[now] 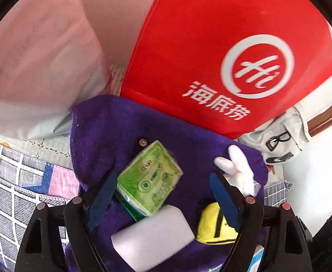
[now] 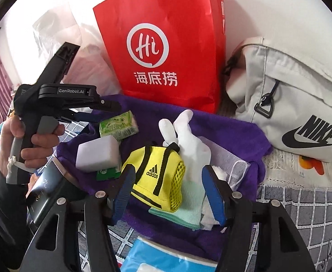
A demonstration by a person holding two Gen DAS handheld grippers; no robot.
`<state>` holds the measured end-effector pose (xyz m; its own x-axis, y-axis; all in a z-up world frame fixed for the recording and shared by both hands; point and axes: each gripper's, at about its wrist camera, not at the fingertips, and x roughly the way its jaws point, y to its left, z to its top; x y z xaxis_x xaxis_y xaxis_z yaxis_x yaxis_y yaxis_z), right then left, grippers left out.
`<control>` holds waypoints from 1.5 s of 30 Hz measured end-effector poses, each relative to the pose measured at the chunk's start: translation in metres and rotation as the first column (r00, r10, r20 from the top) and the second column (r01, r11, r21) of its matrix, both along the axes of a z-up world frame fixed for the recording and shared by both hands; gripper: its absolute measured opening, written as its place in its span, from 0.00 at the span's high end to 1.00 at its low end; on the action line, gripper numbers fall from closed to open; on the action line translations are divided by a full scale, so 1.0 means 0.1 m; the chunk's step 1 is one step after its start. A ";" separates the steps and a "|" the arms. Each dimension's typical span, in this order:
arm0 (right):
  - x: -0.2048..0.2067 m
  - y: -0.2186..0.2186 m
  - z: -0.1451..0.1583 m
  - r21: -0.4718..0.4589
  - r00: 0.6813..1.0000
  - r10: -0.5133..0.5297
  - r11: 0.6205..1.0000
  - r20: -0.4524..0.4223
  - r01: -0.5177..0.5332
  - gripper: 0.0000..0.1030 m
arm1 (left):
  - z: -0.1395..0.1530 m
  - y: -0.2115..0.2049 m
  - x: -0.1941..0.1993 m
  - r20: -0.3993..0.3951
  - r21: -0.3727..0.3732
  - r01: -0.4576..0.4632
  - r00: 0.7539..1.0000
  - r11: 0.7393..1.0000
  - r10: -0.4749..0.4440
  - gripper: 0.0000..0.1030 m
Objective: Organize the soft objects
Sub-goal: 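Open both tools and pull them back from the towel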
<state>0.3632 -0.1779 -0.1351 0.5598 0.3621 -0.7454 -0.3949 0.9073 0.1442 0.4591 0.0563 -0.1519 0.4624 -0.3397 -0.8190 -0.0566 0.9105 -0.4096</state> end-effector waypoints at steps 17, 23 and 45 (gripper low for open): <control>-1.26 0.47 -0.06 -0.123 0.995 0.092 0.988 -0.035 -0.096 0.54 | 0.60 0.08 -1.06 0.096 0.126 0.041 0.994 0.991 -0.053 0.19; -1.59 0.70 -0.19 -0.203 0.985 0.157 0.965 -0.066 -0.168 0.66 | 0.58 0.26 -1.51 0.099 0.116 0.026 0.994 0.993 -0.037 0.19; -1.97 0.98 -0.50 -0.440 0.981 0.193 0.882 0.011 -0.168 0.99 | 0.42 0.48 -2.38 0.089 0.186 -0.001 0.996 0.982 -0.016 0.19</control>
